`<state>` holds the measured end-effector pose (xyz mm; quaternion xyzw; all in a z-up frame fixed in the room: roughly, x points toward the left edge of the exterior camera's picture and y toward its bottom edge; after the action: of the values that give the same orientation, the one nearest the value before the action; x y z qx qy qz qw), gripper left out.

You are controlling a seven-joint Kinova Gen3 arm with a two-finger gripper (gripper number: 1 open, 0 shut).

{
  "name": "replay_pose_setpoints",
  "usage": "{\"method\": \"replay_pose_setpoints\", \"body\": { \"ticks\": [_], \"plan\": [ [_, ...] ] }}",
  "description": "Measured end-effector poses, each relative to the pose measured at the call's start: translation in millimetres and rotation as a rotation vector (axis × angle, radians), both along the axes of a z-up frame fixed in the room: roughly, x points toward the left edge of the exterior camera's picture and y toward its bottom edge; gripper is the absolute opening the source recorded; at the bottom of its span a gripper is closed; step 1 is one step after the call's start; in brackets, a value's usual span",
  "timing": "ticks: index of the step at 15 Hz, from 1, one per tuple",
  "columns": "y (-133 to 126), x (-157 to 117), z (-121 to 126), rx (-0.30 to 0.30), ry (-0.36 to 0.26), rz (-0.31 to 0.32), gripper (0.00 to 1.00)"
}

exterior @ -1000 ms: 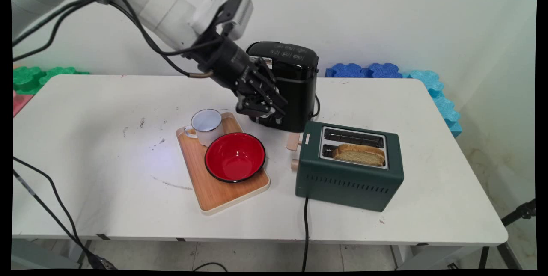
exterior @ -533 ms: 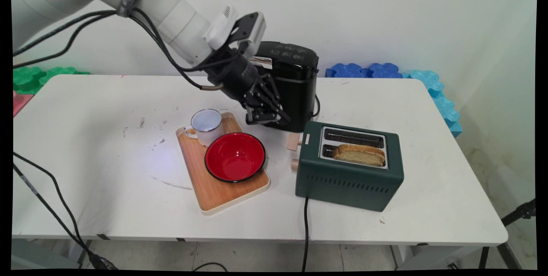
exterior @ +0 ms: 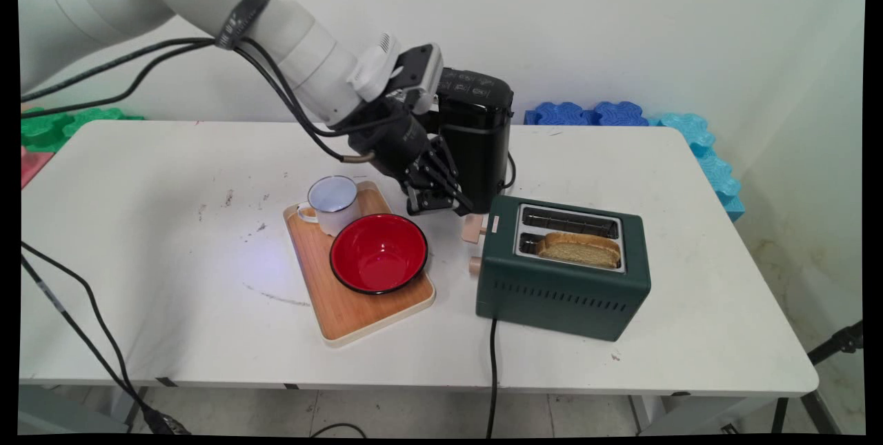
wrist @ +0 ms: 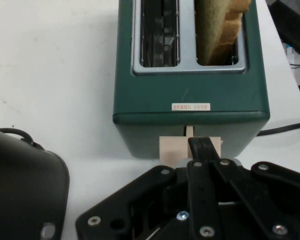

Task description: Press the toaster switch

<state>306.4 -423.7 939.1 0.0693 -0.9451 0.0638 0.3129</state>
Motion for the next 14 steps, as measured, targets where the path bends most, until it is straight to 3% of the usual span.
{"method": "replay_pose_setpoints", "body": {
  "ticks": [14],
  "plan": [
    [-7.5,-17.2,-34.0,0.018,0.0,0.021,0.0]
  ]
}}
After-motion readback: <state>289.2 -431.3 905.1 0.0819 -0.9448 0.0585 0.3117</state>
